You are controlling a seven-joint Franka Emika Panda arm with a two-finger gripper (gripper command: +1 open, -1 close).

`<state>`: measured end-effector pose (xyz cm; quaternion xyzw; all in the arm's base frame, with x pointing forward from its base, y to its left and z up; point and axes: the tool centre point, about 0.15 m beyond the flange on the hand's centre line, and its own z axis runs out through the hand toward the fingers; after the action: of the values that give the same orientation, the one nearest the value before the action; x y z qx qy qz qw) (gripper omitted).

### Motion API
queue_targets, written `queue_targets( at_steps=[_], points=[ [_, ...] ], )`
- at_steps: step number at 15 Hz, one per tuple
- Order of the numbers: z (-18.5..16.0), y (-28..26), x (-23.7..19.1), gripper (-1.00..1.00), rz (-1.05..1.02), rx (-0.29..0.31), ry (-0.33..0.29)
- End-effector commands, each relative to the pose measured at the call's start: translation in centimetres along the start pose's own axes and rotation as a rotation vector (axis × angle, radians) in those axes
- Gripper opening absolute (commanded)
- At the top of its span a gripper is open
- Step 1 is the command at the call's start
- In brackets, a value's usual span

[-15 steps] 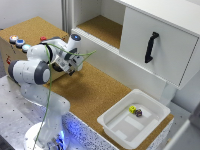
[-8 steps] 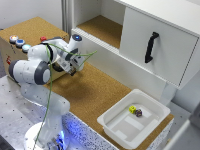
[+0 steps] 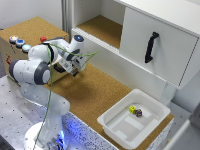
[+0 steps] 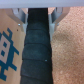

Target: Pull the drawer

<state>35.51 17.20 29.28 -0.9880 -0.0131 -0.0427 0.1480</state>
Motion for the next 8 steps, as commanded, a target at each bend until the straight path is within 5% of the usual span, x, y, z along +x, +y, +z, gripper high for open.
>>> queue_targets(
  at_steps=[1, 8],
  points=[
    [0.8, 7.5, 0.6, -1.00, 0.011, 0.087, -0.039],
    [-0.1, 10.6, -0.1, -1.00, 0.064, 0.059, -0.035]
  ],
)
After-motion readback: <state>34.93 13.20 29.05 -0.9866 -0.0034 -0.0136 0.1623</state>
